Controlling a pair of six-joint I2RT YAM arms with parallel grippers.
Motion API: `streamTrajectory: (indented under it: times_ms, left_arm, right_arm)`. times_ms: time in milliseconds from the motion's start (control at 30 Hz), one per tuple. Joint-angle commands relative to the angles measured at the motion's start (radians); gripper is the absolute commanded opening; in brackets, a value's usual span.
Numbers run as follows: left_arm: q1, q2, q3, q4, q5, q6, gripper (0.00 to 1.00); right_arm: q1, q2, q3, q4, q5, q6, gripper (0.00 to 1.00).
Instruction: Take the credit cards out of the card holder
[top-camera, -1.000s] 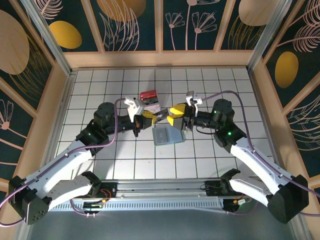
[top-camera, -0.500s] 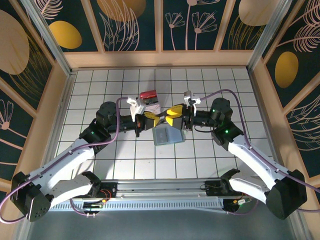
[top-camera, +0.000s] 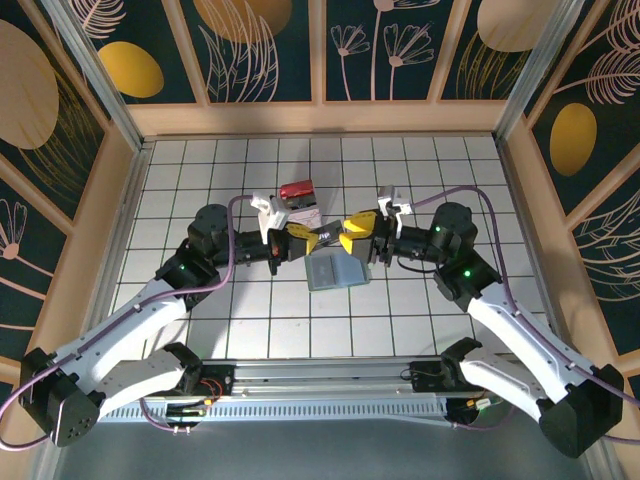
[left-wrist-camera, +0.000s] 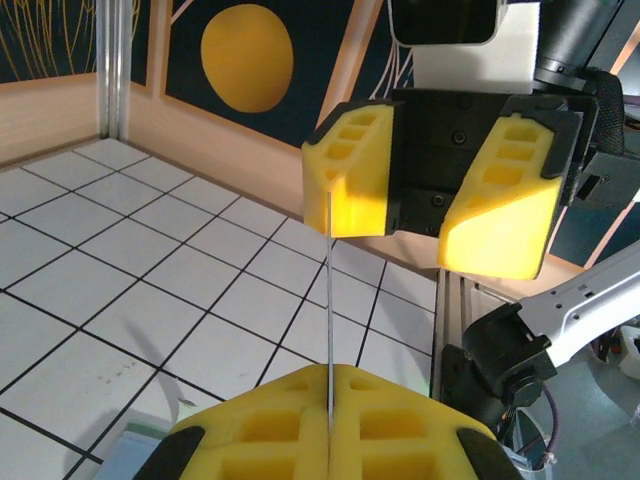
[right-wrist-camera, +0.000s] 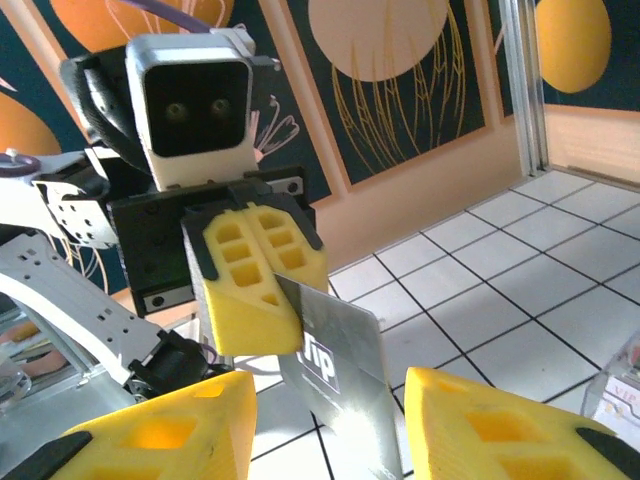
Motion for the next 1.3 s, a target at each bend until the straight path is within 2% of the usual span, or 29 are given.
streamTrajectory:
  times_ms: [0, 267, 467, 567, 633, 667, 733, 833, 900, 933, 1267]
  left_arm:
    - [0.001, -0.014, 0.005, 0.036, 0.044, 0.008, 0.0]
    - [-0.001, -0.014, -0.004, 0.044, 0.074, 0.006, 0.0]
    - [0.0, 0.007, 0.0, 0.081, 0.085, -0.019, 0.0]
    - [-0.002, 0.027, 0.009, 0.093, 0.096, -0.026, 0.0]
    - [-0.001, 0.037, 0.013, 0.093, 0.101, -0.029, 0.0]
    - [0.001, 0.04, 0.016, 0.09, 0.106, -0.028, 0.0]
    - [-0.001, 0.046, 0.022, 0.078, 0.115, -0.024, 0.1]
    - [0.0, 0.05, 0.046, 0.016, 0.111, 0.014, 0.23]
    - [0.0, 0.053, 0.075, -0.056, 0.096, 0.057, 0.37]
    - [-0.001, 0.055, 0.094, -0.093, 0.087, 0.081, 0.41]
    - [0.0, 0.105, 0.29, -0.472, -0.001, 0.318, 0.51]
  right_arm:
    - [-0.004, -0.015, -0.019, -0.026, 0.032, -0.017, 0.43]
    - [-0.003, -0.005, -0.023, -0.018, 0.007, -0.018, 0.43]
    - [-0.003, 0.028, -0.03, 0.032, -0.079, 0.002, 0.42]
    - [-0.005, 0.043, -0.03, 0.066, -0.13, 0.014, 0.34]
    - [-0.004, 0.05, -0.03, 0.089, -0.157, 0.024, 0.25]
    - [-0.003, 0.051, -0.031, 0.098, -0.162, 0.027, 0.16]
    - [-0.003, 0.047, -0.03, 0.104, -0.159, 0.03, 0.0]
    - [-0.004, 0.041, -0.027, 0.084, -0.138, 0.019, 0.0]
    - [-0.004, 0.043, -0.02, 0.052, -0.133, -0.001, 0.0]
    - [-0.004, 0.047, -0.014, 0.032, -0.131, -0.009, 0.0]
    - [0.004, 0.063, 0.031, -0.139, -0.109, -0.098, 0.0]
